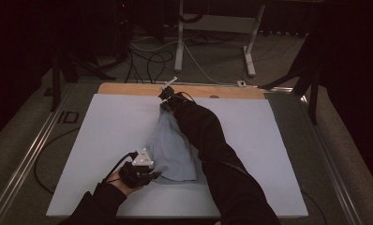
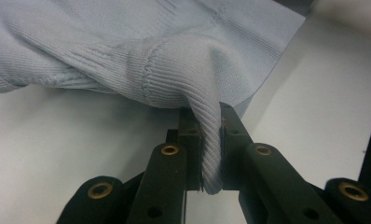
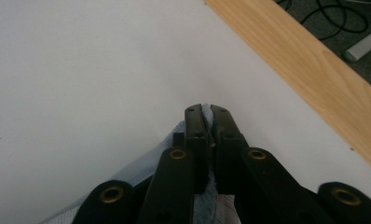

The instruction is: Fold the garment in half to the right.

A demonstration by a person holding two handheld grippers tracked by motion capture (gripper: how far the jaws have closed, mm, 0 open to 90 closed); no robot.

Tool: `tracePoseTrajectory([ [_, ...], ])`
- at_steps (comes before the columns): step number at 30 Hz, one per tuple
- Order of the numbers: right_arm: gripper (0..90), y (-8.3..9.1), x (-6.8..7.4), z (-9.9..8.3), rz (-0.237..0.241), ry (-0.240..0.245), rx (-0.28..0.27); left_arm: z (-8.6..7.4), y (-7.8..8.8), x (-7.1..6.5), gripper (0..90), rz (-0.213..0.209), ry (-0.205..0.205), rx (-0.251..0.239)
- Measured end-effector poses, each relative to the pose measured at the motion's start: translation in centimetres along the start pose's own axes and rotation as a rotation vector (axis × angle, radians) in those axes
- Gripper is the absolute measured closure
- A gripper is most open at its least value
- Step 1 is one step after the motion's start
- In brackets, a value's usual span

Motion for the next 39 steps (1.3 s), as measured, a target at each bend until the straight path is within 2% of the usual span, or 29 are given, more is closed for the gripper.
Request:
tracePoseTrajectory([
  [6, 87.4, 1.3, -0.4, 0.1, -0.004, -0.006, -0.021, 1.1, 0.3, -0.6, 84.3, -0.002, -0.023, -0.007],
  [13, 87.4, 3.0, -1.5, 0.0, -0.011, -0.023, -0.053, 2.3, 0.4, -1.3, 84.2, -0.009, -0.053, -0.012],
  [28, 87.3, 6.1, -3.4, -1.8, -0.013, -0.062, -0.102, 5.3, -0.2, -3.1, 84.3, -0.039, -0.116, -0.023],
  [33, 87.4, 7.0, -4.1, -2.4, -0.014, -0.081, -0.12, 6.7, -0.7, -3.7, 84.2, -0.05, -0.148, -0.019],
  [39, 87.3, 7.9, -4.8, -3.3, -0.015, -0.1, -0.129, 7.6, -1.1, -4.1, 84.3, -0.059, -0.171, -0.01],
])
Point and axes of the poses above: each handheld gripper's, and its own axes: y roughly backward along the jaws, z roughly out of its top, x roughly to its left, the point moved 6 cm from there along -y, roughly forward along the jaws, and after that the axes turned 4 degrees about x, right-handed, at the moved point
